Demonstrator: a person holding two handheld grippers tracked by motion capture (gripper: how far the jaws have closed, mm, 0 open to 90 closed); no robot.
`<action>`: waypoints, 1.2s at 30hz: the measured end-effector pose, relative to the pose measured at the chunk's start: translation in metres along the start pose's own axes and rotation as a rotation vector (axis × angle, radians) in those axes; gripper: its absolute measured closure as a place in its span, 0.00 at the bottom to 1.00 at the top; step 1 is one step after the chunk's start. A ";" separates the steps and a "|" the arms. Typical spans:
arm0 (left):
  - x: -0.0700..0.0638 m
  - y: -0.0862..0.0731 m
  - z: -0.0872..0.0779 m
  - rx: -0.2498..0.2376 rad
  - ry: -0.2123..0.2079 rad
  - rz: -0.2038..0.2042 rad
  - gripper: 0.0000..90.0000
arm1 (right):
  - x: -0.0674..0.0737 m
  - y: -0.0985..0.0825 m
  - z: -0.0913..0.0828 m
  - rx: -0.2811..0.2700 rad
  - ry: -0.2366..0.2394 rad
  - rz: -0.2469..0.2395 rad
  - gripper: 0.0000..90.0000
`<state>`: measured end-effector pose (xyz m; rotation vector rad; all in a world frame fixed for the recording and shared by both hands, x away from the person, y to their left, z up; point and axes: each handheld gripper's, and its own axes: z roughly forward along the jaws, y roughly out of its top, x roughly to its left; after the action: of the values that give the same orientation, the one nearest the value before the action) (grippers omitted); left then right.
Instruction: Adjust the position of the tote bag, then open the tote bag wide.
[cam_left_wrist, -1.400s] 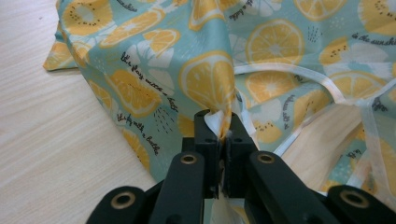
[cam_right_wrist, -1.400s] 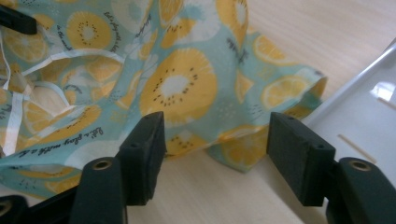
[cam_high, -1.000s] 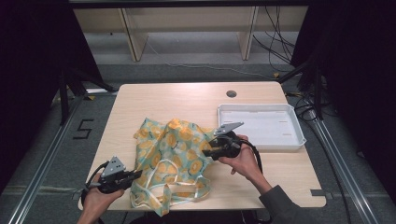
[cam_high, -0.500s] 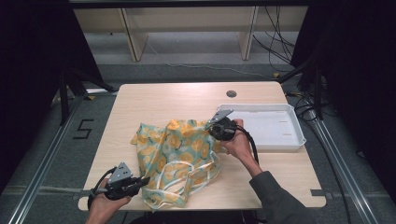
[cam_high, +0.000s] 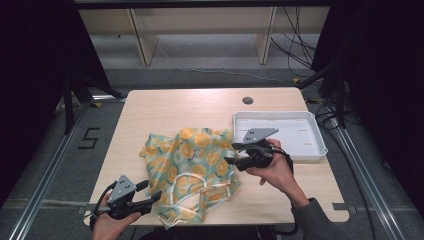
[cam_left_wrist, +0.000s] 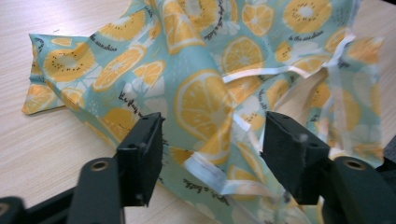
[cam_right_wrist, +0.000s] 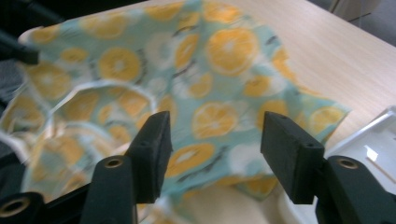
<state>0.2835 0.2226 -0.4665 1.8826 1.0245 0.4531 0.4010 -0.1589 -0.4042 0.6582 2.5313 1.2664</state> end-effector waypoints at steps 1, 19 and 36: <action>0.000 0.000 0.000 0.000 0.000 0.000 0.40 | 0.000 0.000 0.000 0.000 0.000 0.000 0.48; -0.003 -0.008 -0.007 0.047 0.024 0.020 0.31 | 0.045 -0.022 0.026 0.092 0.113 -0.053 0.40; 0.003 -0.009 -0.010 0.044 0.036 0.009 0.30 | 0.064 -0.022 0.046 0.116 0.192 -0.122 0.35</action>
<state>0.2743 0.2326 -0.4695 1.9249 1.0577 0.4743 0.3573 -0.1068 -0.4496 0.4140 2.7700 1.2000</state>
